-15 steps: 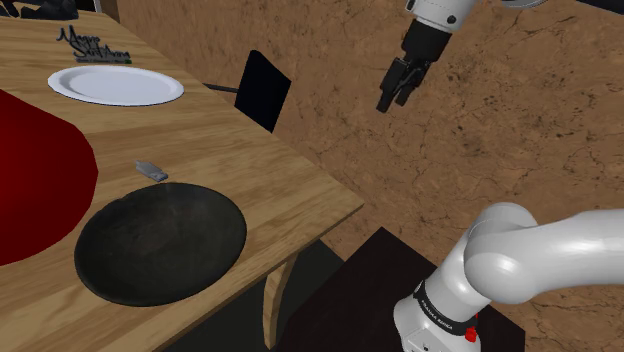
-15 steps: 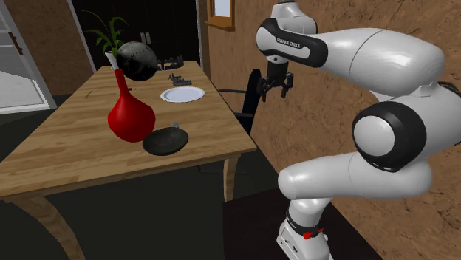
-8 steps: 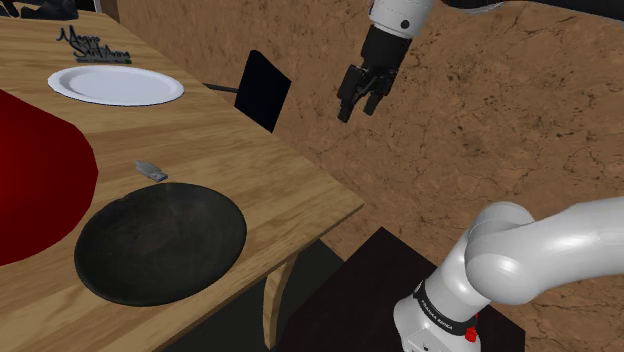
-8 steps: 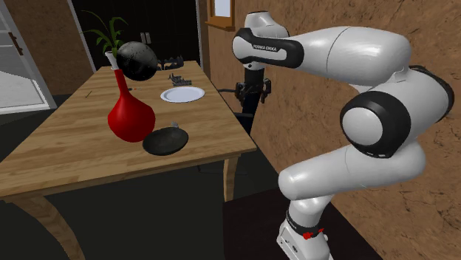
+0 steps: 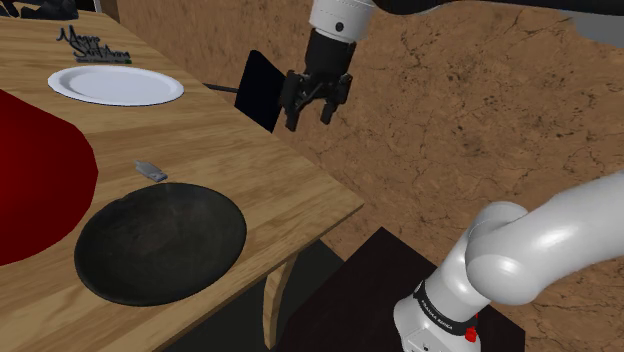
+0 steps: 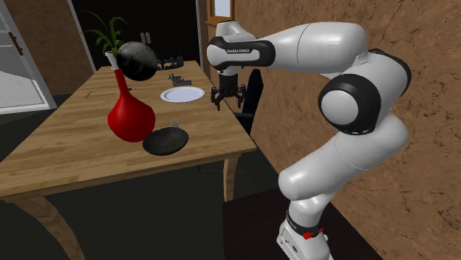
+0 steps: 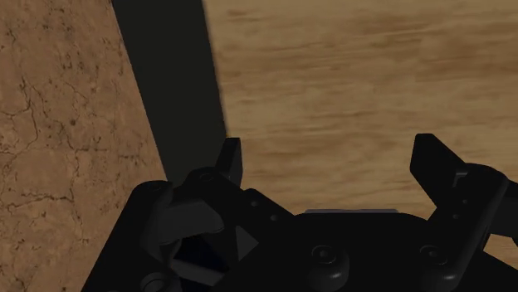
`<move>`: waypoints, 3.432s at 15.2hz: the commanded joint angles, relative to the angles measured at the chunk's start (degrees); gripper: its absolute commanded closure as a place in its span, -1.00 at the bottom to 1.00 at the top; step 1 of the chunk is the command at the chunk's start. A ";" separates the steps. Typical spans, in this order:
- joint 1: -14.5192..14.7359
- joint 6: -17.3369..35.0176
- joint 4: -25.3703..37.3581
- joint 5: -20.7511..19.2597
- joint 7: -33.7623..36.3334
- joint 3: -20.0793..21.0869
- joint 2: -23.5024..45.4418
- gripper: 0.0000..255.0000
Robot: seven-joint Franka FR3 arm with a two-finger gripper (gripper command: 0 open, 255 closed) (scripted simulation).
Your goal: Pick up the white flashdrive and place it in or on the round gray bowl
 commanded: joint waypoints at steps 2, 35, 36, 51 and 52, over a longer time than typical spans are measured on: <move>0.21 1.48 3.13 0.14 4.82 3.12 4.81 -1.00; 10.07 5.69 38.02 -16.59 35.23 13.06 49.37 -1.00; 10.07 5.67 38.04 -16.59 35.23 13.06 49.37 -1.00; 10.41 1.95 41.63 -16.37 34.97 13.25 49.17 1.00; 10.50 1.17 42.42 -16.35 34.93 13.28 49.17 1.00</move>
